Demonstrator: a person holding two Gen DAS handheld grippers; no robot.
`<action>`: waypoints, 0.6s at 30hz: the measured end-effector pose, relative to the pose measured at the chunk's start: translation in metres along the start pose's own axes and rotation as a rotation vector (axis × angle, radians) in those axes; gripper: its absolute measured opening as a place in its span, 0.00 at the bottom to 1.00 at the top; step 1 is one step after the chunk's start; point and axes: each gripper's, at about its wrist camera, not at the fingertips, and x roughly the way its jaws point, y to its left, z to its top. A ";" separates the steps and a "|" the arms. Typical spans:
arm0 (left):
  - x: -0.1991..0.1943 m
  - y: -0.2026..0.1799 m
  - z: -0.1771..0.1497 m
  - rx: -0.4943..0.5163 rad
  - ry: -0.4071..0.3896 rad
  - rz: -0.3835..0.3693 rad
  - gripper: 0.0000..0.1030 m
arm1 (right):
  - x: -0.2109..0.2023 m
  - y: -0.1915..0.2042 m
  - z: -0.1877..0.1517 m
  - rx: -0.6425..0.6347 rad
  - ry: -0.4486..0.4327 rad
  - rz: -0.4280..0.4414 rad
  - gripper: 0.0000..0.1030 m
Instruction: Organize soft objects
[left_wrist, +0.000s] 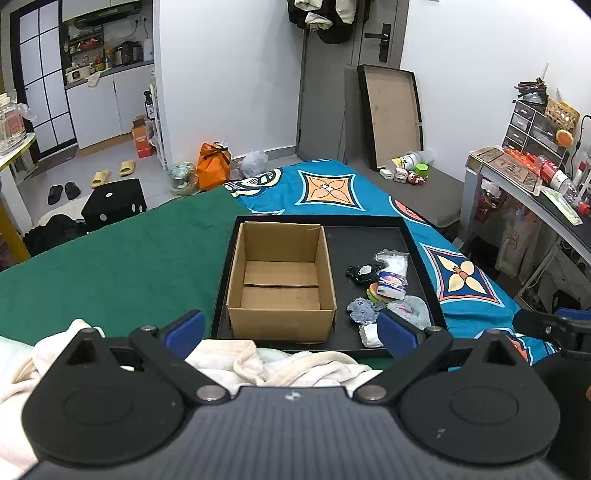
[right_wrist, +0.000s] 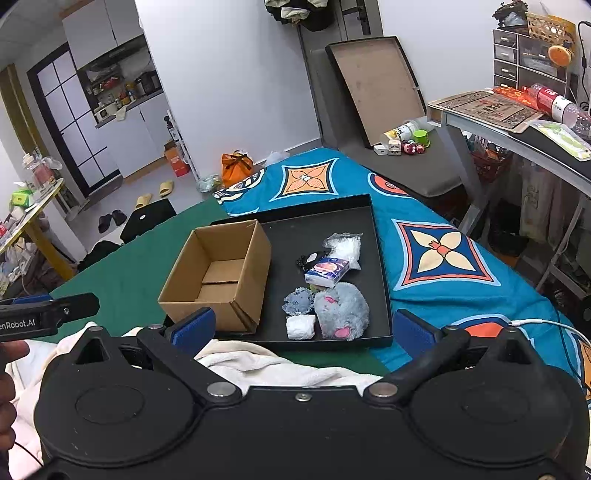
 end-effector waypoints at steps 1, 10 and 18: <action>0.000 0.000 0.000 -0.001 -0.001 0.002 0.96 | 0.000 0.000 0.000 -0.001 -0.002 0.002 1.00; -0.001 0.000 -0.002 -0.008 -0.005 0.016 0.96 | -0.004 0.001 0.002 -0.014 -0.016 0.007 1.00; -0.001 0.003 -0.004 -0.009 -0.010 0.024 0.96 | -0.002 0.004 0.001 -0.020 -0.005 0.012 1.00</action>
